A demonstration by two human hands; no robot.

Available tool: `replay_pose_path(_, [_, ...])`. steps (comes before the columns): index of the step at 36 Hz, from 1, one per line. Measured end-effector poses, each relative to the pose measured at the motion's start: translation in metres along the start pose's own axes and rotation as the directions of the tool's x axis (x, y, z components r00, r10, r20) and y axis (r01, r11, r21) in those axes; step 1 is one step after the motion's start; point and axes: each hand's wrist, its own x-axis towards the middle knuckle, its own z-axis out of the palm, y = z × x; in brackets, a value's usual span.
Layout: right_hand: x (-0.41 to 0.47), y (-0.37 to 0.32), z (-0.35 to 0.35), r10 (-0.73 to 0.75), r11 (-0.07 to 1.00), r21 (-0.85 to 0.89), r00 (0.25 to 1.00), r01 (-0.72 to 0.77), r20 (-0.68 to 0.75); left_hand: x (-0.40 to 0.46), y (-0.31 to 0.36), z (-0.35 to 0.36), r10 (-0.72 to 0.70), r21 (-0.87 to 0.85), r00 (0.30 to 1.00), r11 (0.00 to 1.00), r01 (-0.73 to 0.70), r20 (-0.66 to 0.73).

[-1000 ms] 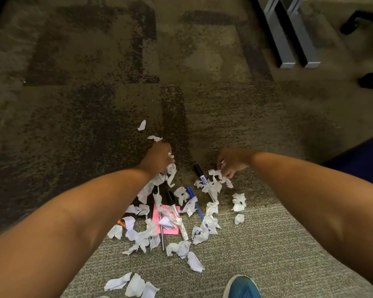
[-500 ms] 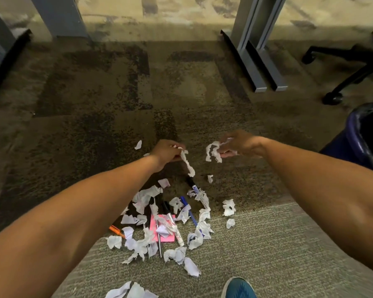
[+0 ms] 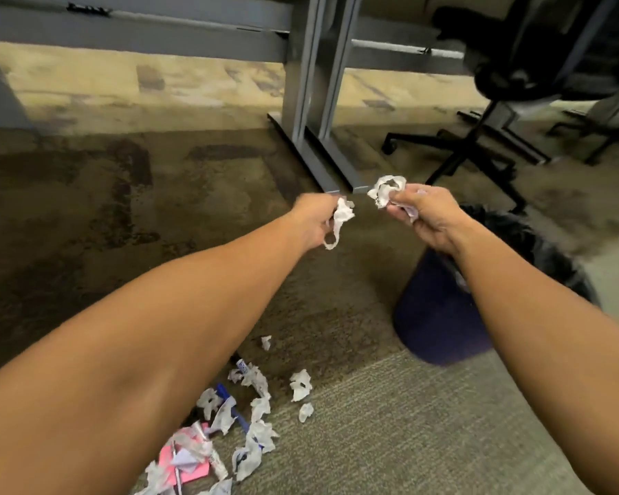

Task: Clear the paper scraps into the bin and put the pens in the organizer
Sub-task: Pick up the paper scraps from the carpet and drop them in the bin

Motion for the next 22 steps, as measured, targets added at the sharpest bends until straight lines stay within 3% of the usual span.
replay_pose_path(7, [-0.027,-0.023,-0.074,0.024,0.988,0.151,0.936,0.031,-0.351,-0.004,-0.025,0.129,-0.019,-0.055,0.997,0.998,0.023,0.074])
replay_pose_path(13, [-0.046,-0.020,-0.122,0.028,0.997,0.068,0.767,0.020,-0.641,-0.011,-0.047,0.202,-0.057,0.032,0.995,0.998,0.055,0.076])
replay_pose_path(16, [-0.050,-0.018,-0.135,0.066,0.997,0.010,0.747,-0.079,-0.662,-0.015,-0.048,0.212,-0.082,0.109,0.982,0.992,0.064,0.172])
replay_pose_path(22, [-0.061,-0.018,-0.127,0.107,0.993,0.025,0.807,-0.113,-0.581,-0.012,-0.048,0.192,-0.169,0.154,0.943,0.980,0.129,0.286])
